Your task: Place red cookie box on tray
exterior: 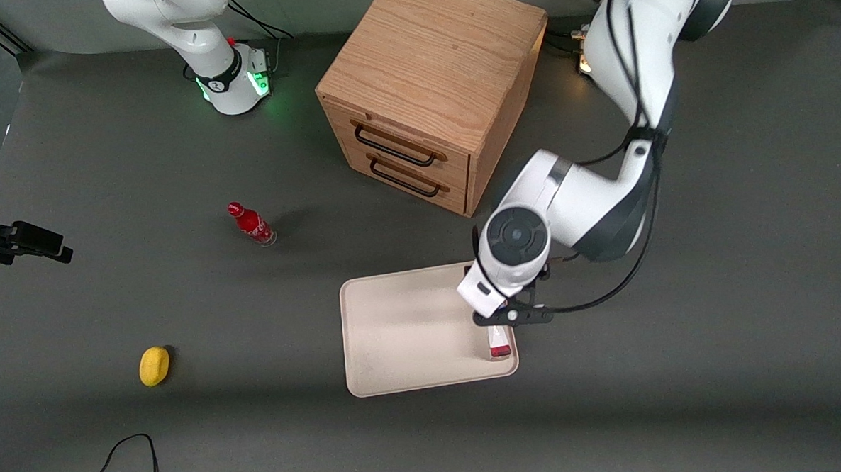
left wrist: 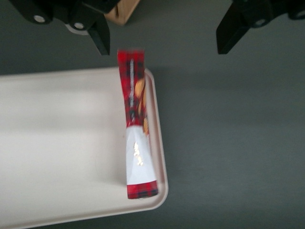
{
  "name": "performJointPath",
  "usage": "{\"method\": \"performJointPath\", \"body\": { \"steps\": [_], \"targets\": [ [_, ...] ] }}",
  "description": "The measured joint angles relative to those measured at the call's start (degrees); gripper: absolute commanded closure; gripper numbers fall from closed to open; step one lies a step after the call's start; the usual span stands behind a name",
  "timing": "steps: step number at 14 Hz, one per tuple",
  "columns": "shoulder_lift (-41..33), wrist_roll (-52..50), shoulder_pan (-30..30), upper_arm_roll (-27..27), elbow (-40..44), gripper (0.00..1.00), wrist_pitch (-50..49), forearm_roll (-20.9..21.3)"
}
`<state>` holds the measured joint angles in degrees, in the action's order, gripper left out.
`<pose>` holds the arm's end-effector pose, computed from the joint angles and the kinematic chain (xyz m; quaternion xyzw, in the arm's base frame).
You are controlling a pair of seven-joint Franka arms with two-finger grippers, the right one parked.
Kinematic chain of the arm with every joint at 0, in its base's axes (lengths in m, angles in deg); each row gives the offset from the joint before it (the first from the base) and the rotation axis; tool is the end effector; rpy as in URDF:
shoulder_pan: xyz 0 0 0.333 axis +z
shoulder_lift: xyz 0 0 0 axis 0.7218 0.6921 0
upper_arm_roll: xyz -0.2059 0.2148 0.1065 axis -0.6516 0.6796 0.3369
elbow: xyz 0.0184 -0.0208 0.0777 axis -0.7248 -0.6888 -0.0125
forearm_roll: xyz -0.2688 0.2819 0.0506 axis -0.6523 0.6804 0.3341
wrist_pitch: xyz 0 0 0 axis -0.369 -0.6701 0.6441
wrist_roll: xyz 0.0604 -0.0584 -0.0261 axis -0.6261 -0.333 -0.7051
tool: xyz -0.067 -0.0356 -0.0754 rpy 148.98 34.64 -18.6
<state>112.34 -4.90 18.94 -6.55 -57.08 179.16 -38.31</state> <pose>0.6318 -0.3850 0.4201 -0.9984 0.0005 0.0439 0.0353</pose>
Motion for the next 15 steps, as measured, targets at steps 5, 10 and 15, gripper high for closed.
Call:
{"method": "performJointPath", "body": {
  "steps": [5, 10, 15],
  "targets": [
    [-15.4, 1.3, 2.4, 0.4, -3.2, 0.00, -11.8, 0.6],
    [-29.0, 16.9, 16.4, 0.7, -19.5, 0.00, -9.8, 0.3],
    [-37.4, 27.6, 26.2, 0.9, -34.2, 0.00, -1.1, -1.0]
  ]
}}
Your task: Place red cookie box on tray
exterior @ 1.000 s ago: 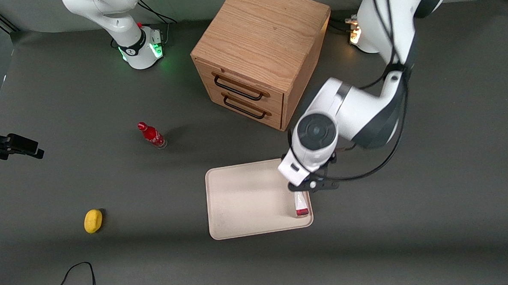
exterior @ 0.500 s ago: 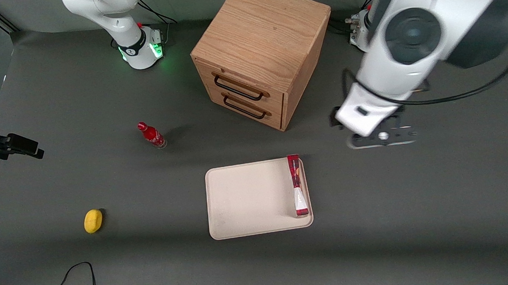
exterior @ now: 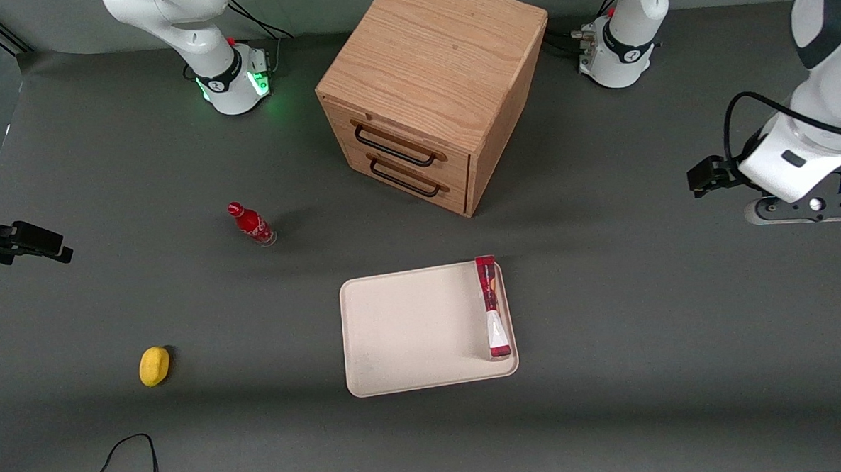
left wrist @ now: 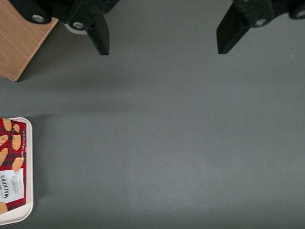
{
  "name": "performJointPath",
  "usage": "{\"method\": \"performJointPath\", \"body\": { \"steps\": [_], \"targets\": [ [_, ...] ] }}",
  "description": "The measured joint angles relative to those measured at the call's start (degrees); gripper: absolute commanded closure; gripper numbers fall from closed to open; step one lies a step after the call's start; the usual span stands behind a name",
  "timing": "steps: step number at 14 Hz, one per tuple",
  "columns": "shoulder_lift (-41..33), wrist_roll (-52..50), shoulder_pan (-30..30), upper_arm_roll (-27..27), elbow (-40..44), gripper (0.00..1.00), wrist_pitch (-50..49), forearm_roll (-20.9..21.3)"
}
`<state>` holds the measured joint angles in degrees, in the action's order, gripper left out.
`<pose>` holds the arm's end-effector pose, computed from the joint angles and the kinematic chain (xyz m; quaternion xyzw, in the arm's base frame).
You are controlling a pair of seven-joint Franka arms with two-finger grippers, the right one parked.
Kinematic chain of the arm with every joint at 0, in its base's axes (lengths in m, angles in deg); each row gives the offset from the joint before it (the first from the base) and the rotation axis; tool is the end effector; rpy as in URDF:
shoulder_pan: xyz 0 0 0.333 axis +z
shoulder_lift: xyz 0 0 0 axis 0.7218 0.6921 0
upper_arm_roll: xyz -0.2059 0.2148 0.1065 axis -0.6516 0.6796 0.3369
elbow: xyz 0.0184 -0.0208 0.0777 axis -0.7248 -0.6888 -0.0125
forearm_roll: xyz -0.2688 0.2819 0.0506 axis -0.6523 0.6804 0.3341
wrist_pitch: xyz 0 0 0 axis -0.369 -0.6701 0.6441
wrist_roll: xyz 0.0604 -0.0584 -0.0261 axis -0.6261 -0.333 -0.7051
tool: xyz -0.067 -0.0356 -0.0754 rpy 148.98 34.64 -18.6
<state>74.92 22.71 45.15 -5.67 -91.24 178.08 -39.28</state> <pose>0.5736 -0.0645 0.5724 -0.9985 0.0167 0.0347 0.0397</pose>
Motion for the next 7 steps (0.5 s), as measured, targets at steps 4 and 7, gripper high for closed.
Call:
{"method": "performJointPath", "body": {
  "steps": [4, 7],
  "targets": [
    [-0.2, 3.5, 4.6, 0.2, -1.4, 0.00, 2.2, -0.8],
    [-0.2, 4.2, 2.7, 3.8, -1.4, 0.00, 3.0, -1.5]
  ]
}}
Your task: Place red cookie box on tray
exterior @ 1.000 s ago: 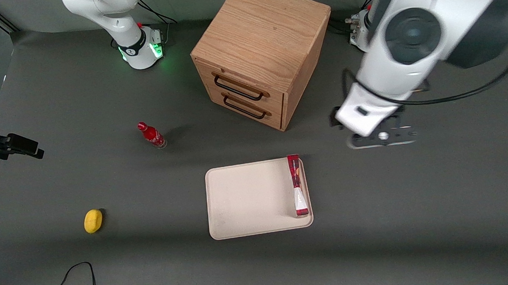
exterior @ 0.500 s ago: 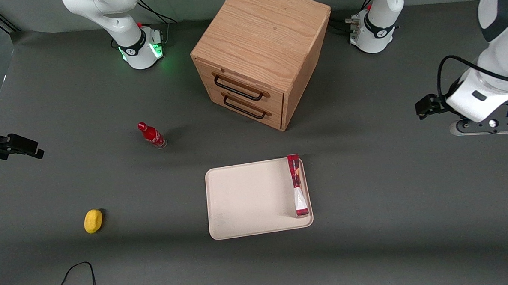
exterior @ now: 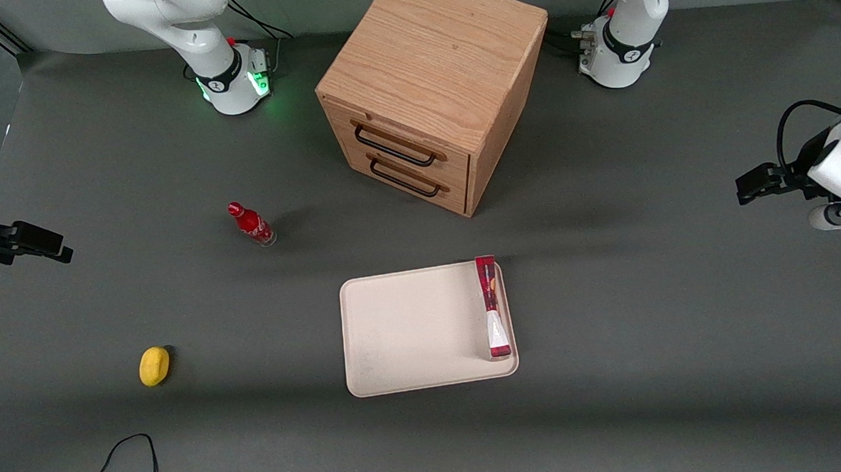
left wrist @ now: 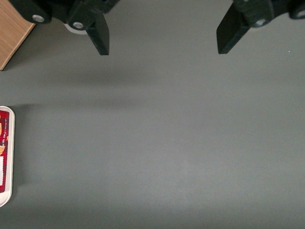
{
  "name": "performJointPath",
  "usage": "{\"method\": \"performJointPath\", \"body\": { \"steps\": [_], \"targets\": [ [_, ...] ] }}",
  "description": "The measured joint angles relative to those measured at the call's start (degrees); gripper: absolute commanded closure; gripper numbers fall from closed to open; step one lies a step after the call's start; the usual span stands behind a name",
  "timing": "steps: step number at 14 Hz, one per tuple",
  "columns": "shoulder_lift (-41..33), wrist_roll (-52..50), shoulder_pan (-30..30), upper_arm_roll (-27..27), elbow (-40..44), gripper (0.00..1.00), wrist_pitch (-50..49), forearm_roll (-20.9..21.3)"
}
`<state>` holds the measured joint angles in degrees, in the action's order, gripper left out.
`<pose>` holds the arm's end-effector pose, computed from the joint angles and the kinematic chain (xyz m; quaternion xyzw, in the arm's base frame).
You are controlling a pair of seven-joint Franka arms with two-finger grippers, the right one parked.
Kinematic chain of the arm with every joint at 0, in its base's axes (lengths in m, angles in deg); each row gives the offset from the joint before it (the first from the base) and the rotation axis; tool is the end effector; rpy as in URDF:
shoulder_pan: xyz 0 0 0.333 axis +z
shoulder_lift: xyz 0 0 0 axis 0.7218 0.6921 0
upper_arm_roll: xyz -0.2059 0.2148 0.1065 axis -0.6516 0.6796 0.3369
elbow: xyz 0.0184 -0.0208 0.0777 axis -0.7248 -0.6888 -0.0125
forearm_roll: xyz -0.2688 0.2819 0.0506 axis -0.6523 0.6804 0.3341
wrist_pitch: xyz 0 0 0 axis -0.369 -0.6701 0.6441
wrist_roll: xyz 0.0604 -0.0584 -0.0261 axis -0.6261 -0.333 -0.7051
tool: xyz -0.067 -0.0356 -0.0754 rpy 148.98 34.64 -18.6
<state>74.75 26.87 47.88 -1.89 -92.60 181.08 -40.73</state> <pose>0.5807 -0.0035 0.5668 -0.9994 -0.0036 0.0230 0.0260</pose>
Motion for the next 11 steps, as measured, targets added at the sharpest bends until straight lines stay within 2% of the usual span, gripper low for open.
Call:
{"method": "performJointPath", "body": {
  "steps": [3, 11],
  "targets": [
    [0.1, 0.0, -2.5, 1.9, 0.1, 0.00, 0.0, -1.2],
    [0.1, 0.9, -2.7, 2.4, 1.6, 0.00, -3.4, -2.7]
  ]
}}
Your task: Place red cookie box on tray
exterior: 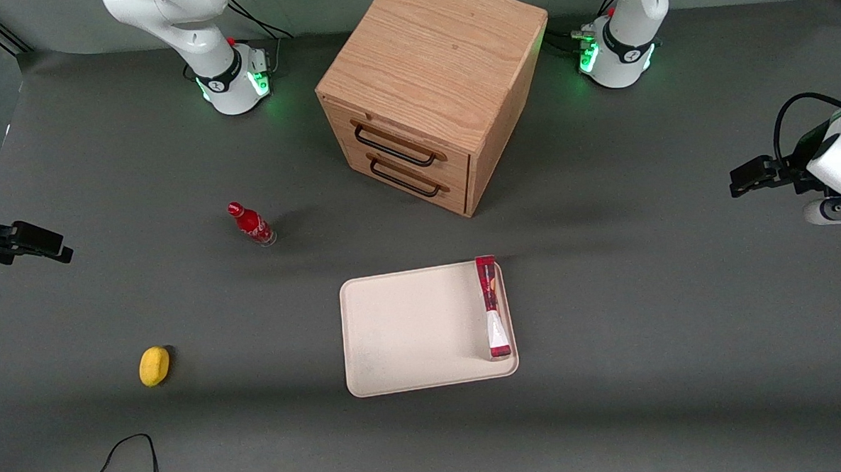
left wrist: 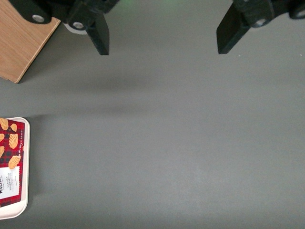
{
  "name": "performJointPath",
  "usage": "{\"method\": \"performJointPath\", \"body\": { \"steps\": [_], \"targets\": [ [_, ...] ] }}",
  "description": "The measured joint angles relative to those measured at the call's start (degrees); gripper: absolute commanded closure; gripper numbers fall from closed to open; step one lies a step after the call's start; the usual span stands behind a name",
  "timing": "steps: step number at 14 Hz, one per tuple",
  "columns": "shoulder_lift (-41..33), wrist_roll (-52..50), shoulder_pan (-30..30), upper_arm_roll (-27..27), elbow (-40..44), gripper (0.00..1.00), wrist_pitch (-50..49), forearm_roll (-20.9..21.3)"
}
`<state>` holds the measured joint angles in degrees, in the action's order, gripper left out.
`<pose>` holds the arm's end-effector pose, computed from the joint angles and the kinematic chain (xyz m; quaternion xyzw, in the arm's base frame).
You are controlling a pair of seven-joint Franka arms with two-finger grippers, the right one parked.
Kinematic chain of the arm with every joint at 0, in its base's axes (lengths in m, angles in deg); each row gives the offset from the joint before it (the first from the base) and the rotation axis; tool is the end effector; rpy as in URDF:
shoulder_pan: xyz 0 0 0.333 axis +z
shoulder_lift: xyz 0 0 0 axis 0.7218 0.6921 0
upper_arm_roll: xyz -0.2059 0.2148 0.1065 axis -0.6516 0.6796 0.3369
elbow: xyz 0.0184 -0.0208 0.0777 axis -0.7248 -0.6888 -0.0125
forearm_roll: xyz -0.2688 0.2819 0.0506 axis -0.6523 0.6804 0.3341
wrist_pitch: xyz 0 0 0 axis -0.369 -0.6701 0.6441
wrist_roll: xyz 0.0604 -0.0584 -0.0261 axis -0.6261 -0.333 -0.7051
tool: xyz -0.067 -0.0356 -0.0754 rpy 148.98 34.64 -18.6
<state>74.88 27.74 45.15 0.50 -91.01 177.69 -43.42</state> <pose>0.5764 -0.0123 0.5736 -0.9992 0.0046 0.0404 0.0044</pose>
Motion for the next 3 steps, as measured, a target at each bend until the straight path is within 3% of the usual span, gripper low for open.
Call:
{"method": "performJointPath", "body": {
  "steps": [3],
  "targets": [
    [0.1, 0.1, -0.3, 0.0, 0.0, 0.00, -0.1, 0.0]
  ]
}}
